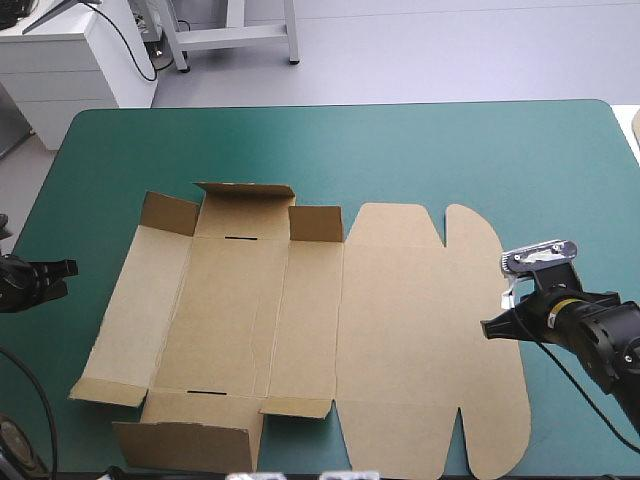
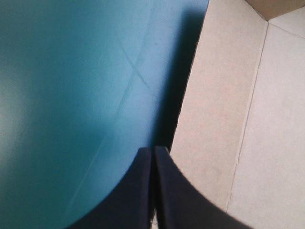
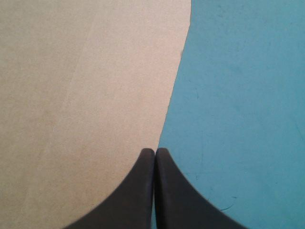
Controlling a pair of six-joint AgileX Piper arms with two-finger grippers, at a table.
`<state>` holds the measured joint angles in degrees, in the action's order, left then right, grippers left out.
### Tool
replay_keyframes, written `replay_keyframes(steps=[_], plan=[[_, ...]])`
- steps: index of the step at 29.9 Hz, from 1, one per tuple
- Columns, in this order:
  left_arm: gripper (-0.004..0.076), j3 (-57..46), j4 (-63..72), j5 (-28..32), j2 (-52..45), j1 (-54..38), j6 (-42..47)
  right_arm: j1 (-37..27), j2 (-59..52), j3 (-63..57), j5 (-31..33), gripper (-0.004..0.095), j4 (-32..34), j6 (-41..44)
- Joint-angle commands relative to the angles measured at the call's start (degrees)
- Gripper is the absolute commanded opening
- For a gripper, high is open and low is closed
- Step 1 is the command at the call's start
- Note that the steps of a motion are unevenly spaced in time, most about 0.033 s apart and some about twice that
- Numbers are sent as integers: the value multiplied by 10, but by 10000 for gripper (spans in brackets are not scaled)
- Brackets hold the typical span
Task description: Fold the box
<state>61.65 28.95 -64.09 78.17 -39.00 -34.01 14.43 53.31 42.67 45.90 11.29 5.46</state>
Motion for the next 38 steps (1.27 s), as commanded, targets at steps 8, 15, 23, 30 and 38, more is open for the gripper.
replay_keyframes(steps=[8, 15, 23, 30, 38], plan=[[-3, 10, 21, 1, -13, 1, -21, -4, -6, 16, -27, -21, 8, -5], [139, -45, 10, 1, -13, 1, -82, -4, -6, 16, -26, -21, 8, -5], [393, -88, 5, 5, 1, 1, -63, -4, -6, 16, -25, -21, 8, -20], [390, -90, 35, -49, 65, 1, -81, -4, -6, 16, -23, -21, 8, -22], [390, -90, 79, -102, 131, 9, -95, -4, -6, 16, -23, -21, 8, -22]])
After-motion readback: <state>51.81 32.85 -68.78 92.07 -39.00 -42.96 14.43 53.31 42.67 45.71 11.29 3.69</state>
